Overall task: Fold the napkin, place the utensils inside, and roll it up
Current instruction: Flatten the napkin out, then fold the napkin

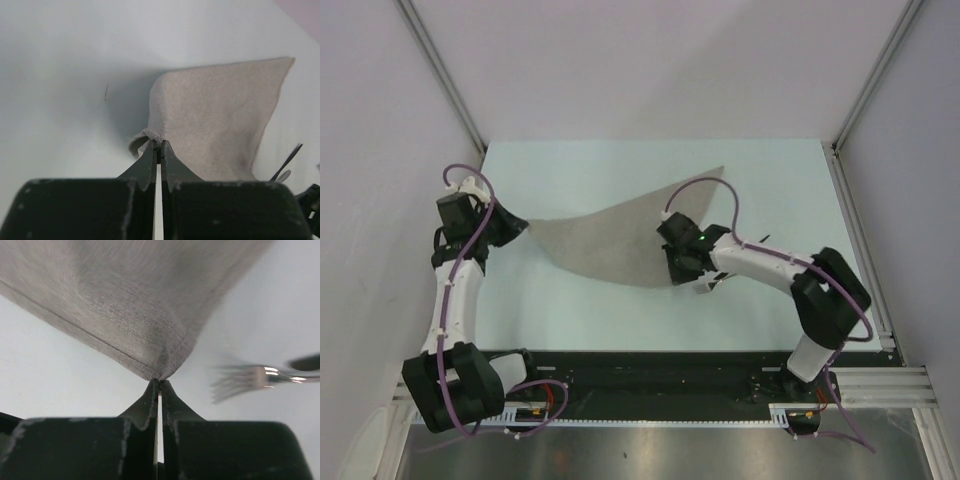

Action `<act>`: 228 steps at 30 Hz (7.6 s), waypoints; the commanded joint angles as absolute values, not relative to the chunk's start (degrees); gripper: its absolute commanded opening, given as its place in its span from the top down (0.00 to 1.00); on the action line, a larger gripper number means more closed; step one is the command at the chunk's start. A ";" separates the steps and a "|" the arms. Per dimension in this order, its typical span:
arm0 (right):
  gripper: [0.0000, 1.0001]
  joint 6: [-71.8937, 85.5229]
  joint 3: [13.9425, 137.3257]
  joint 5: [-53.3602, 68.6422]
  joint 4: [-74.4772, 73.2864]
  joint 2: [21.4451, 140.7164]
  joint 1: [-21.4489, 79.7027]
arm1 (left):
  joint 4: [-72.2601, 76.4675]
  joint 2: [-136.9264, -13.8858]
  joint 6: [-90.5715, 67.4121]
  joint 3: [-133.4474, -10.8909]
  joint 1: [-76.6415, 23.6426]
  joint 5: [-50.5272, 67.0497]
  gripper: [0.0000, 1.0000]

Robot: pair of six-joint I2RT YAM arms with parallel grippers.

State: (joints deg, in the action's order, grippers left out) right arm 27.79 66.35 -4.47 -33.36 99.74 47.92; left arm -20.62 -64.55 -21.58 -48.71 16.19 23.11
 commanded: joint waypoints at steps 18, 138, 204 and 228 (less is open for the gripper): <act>1.00 -4.56 95.00 -29.87 -29.98 61.70 46.20 | -33.12 -55.90 -17.14 -95.96 16.52 19.87 1.00; 0.44 22.59 67.76 -3.61 -24.00 102.48 29.71 | -20.13 -82.88 -14.59 -76.64 -1.93 15.73 0.00; 0.61 23.99 68.20 -4.39 -29.36 106.35 23.64 | -20.04 -82.53 -14.68 -76.90 -2.02 17.75 0.00; 1.00 22.15 68.38 -4.22 -29.18 106.79 20.22 | -19.86 -82.18 -14.94 -76.82 -2.02 18.11 0.00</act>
State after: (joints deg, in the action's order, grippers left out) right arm 23.40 68.25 -2.33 -29.12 106.19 22.68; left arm -21.08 -84.62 -14.55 -74.74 -1.87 16.95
